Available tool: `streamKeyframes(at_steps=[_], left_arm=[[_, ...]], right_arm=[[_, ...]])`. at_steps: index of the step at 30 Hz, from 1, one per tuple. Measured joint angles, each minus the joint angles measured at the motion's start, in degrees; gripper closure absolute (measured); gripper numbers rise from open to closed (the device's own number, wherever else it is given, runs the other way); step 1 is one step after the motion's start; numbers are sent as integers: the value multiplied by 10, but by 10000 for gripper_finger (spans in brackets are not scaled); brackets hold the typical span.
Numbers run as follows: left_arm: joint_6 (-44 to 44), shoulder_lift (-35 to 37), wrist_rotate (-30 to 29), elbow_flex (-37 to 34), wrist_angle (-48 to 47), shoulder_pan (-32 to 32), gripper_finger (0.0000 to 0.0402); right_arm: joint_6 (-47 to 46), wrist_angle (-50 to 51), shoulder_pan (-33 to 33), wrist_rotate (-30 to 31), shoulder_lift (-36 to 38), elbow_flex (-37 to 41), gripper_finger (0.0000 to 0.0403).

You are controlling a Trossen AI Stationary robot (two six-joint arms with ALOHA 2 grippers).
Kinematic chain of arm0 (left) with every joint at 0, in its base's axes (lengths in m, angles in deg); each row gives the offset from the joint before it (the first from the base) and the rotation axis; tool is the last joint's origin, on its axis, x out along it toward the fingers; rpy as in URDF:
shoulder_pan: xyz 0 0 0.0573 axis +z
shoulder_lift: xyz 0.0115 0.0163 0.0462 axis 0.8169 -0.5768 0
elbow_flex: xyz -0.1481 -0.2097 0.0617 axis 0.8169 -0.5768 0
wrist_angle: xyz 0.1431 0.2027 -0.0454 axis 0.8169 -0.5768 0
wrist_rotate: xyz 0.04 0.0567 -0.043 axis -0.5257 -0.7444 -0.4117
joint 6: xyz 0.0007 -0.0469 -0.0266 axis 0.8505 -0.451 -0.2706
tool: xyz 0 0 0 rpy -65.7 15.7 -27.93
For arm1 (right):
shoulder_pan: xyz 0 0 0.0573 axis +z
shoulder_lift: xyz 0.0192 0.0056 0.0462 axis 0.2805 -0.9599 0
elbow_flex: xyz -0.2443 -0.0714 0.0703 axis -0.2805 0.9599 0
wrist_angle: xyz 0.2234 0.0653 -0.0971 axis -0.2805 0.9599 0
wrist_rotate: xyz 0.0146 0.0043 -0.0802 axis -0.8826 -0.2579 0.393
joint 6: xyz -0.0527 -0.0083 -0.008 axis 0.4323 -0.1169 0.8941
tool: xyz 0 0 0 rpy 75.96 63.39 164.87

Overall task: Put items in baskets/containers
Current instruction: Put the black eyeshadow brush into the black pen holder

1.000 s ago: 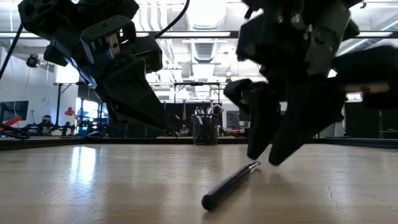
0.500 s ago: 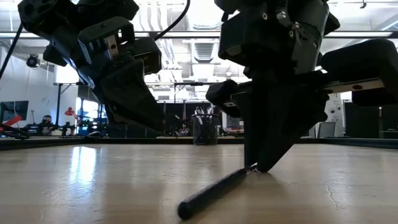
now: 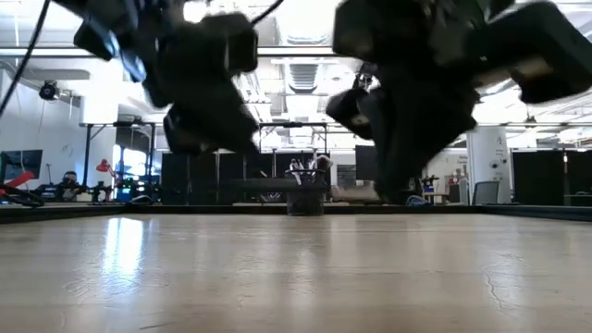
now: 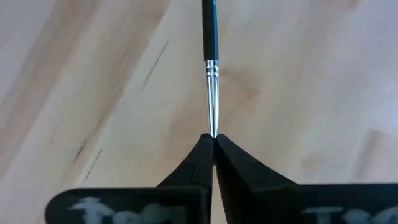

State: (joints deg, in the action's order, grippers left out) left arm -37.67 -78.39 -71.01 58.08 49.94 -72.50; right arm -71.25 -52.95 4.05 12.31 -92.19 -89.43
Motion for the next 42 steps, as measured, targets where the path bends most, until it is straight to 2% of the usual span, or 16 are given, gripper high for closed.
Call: streamKeyframes(at_steps=[6, 15, 30, 42], left_arm=[[-27, -6, 22, 33, -4, 2, 289], [-78, -56, 79, 77, -5, 3, 289], [-116, -65, 79, 87, -24, 23, 289], [-116, -66, 98, 86, 10, 24, 289]], right_arm=[[16, 32, 0, 30, 0, -40, 394], [40, 61, 0, 59, 2, -89, 394], [49, 60, 12, 74, 2, -91, 394], [55, 48, 12, 87, 2, -91, 394]])
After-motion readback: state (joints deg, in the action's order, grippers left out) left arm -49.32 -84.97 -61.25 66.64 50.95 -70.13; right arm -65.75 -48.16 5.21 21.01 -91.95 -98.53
